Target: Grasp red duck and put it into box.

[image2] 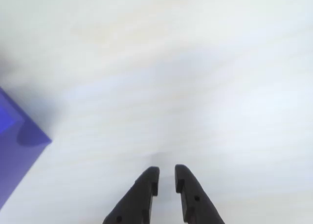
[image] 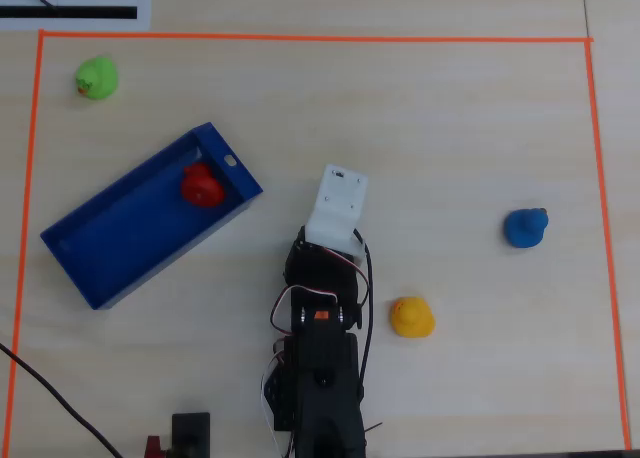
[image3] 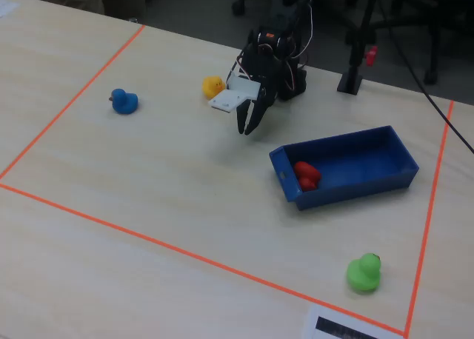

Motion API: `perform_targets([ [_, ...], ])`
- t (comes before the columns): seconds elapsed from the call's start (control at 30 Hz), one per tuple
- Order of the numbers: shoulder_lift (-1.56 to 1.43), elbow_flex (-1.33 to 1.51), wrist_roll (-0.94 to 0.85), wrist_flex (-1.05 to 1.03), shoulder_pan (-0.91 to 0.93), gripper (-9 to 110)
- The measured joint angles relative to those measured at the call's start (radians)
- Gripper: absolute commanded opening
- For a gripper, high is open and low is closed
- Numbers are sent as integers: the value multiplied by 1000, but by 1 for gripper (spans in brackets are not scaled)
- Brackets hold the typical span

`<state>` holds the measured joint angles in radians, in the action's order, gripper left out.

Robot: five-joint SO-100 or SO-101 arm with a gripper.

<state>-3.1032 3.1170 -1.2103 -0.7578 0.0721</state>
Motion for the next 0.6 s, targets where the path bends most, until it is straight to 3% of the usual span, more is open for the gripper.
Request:
perform_targets([
  [0.13,-179,0,0,-170,0,0],
  [0.37,-206,0,-61,-515,-12,0],
  [0.6,-209,0,-25,-525,-15,1],
])
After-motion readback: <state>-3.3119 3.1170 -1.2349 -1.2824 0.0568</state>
